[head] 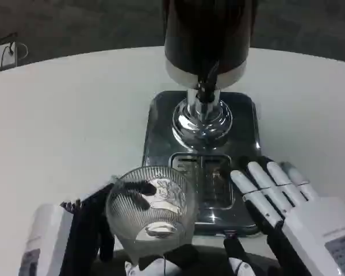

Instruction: Grasp the cup under the faucet to collect the drink, then remove the cup.

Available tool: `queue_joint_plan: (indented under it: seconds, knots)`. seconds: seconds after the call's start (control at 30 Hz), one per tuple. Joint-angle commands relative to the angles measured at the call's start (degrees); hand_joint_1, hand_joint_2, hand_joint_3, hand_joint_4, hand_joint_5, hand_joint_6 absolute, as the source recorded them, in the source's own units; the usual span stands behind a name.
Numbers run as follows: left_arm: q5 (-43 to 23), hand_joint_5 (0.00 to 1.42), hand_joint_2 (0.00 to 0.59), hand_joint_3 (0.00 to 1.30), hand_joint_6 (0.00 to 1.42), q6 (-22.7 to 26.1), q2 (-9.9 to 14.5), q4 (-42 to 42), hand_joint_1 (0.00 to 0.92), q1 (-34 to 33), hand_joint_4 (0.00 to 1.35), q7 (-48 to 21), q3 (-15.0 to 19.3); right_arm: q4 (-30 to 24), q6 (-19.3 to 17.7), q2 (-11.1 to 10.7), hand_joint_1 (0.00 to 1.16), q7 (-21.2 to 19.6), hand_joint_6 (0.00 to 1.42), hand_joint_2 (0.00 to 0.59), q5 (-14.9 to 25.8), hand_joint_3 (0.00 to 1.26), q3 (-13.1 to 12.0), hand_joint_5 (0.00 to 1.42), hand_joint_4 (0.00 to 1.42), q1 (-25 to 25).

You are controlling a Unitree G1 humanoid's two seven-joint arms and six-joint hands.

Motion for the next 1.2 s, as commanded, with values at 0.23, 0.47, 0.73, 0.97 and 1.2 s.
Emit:
queue_joint_plan:
  seconds: [0.23,0.47,0.73,0.97,1.2]
  knots:
    - [-0.7,1.28,0.0,1.01,1.42,0.2,-0.6,0.1,0.626,-0.7,1.13,0.0,-0.3,0.3,0.4,0.4,0.16,0.2,0.03,0.533,-0.1,0.08,0.2,0.0,0.0,-0.2]
    - [-0.5,1.28,0.0,1.01,1.42,0.4,-0.8,0.2,0.626,-0.9,1.13,0.0,-0.3,0.6,0.5,0.5,0.16,0.2,0.03,0.533,-0.1,0.08,0.3,0.0,0.0,-0.5]
    - [0.7,1.28,0.0,1.01,1.42,1.2,-1.5,1.5,0.626,-2.1,1.13,0.7,-0.5,0.7,0.8,0.5,0.16,0.1,0.03,0.533,-0.2,0.08,0.0,0.0,0.0,-0.3]
    - [2.8,1.28,0.0,1.01,1.42,3.4,-2.8,5.1,0.626,-6.6,1.12,2.8,0.1,0.3,1.2,0.5,0.16,0.1,0.03,0.533,-0.3,0.08,-0.1,0.0,0.0,0.4]
    - [4.8,1.28,0.0,1.01,1.42,5.6,-2.9,11.7,0.626,-13.2,1.12,5.4,-0.2,-0.4,1.2,0.5,0.16,0.0,0.03,0.533,-0.3,0.08,-0.7,0.0,0.0,1.6]
